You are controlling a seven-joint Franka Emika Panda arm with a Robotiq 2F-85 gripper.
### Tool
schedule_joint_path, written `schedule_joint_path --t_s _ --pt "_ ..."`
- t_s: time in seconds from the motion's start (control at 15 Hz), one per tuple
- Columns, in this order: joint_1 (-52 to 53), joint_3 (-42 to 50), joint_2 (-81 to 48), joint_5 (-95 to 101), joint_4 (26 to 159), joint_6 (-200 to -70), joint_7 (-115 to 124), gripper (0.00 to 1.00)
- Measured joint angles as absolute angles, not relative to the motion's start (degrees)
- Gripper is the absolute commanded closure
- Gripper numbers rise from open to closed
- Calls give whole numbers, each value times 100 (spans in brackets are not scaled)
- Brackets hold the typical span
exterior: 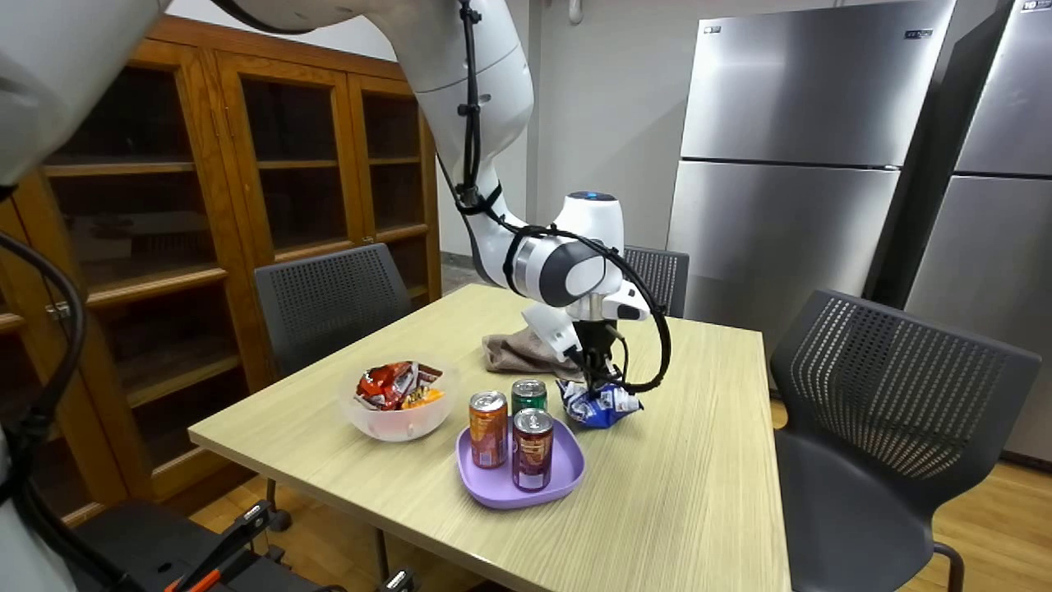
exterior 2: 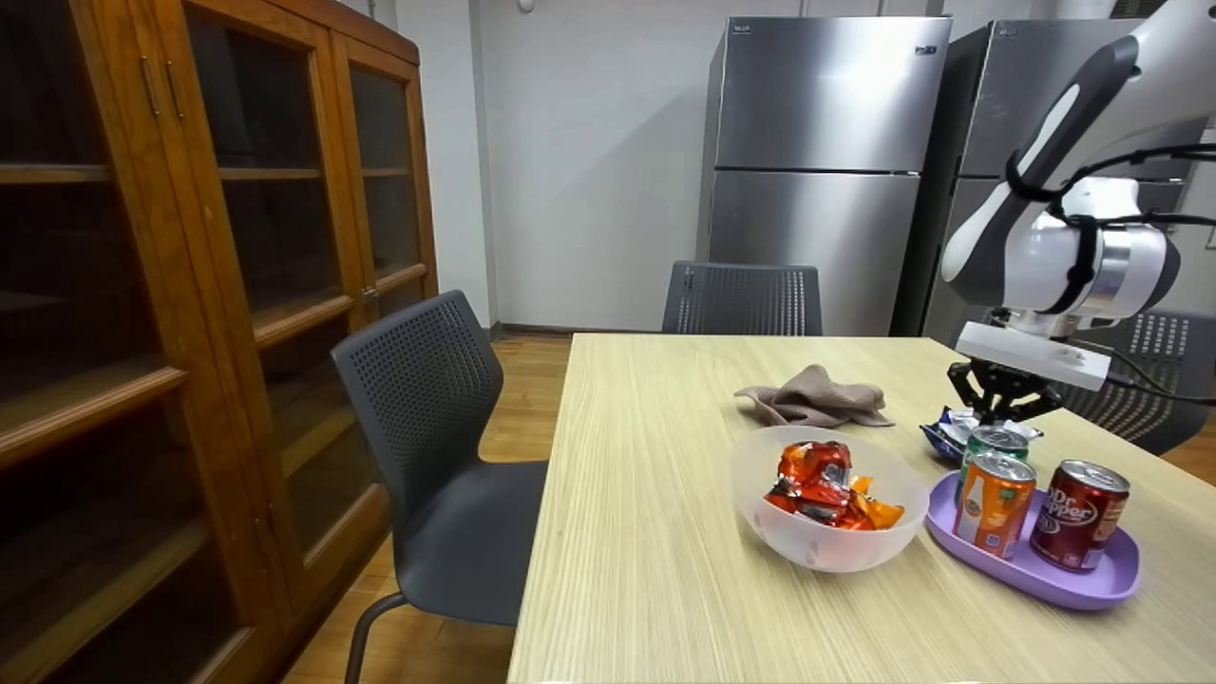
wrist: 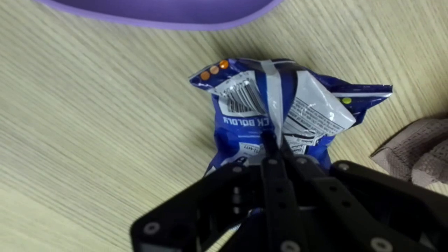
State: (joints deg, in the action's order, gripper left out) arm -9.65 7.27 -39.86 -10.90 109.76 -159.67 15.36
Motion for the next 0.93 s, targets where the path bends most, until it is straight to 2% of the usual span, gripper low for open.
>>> schedule_joint_path --t_s 0.4,0.93 --pt "-962 691 -3464 -1090 11273 -16109 1423 100" --pt "-824 436 -2329 -1088 12307 -16402 1121 100"
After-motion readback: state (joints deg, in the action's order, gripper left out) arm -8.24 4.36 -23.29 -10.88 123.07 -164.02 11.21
